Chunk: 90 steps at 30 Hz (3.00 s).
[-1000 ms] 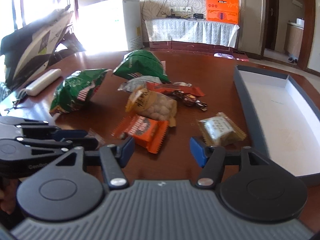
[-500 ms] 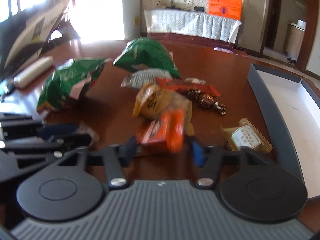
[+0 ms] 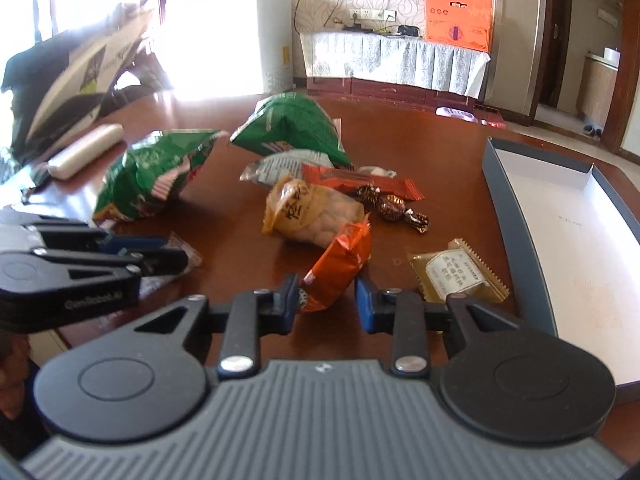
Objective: Organize snacks
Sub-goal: 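Close the right gripper on the orange snack pack while the left gripper lifts the candy, then carry the candy and the orange pack over the white box with both grippers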
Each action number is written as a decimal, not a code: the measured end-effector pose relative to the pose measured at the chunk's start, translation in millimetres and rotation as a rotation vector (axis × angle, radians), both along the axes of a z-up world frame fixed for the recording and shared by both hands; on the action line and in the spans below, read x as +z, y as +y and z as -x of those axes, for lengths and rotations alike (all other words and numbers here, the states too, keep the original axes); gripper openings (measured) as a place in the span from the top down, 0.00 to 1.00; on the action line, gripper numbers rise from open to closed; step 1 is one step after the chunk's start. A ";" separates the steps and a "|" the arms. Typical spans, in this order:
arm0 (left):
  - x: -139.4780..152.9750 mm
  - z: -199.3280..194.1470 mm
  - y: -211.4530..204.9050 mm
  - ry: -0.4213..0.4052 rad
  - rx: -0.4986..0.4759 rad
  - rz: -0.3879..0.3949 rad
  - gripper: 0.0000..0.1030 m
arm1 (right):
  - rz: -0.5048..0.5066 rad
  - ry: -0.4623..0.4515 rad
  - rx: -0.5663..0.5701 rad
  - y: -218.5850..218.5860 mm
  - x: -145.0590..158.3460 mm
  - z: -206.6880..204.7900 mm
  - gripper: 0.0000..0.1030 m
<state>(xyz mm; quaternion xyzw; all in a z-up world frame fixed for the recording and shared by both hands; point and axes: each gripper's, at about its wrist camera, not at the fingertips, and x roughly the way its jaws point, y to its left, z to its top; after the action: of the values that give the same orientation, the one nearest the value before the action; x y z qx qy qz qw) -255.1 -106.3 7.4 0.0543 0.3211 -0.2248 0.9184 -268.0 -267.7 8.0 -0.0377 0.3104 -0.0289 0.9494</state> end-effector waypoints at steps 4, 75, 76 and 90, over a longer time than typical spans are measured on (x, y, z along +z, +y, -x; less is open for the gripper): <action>4.3 4.3 -5.0 -0.025 -0.014 0.000 0.78 | -0.006 -0.016 0.024 -0.4 4.5 5.3 0.71; 85.4 -16.2 -240.5 -0.216 -0.306 0.130 0.78 | 0.086 -0.243 -0.316 -137.5 64.3 60.9 0.77; 83.5 -19.8 -244.1 -0.204 -0.304 0.136 0.78 | 0.074 -0.237 -0.320 -138.8 61.0 60.7 0.77; 57.7 -50.0 -314.2 -0.121 -0.340 0.154 0.78 | 0.039 -0.175 -0.355 -156.2 44.2 58.3 0.77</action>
<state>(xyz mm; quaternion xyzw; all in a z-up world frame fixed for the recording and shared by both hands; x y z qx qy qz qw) -205.1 -420.5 65.2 0.0505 0.2333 -0.3971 0.8862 -326.3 -423.9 52.2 0.0017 0.2276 -0.2049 0.9519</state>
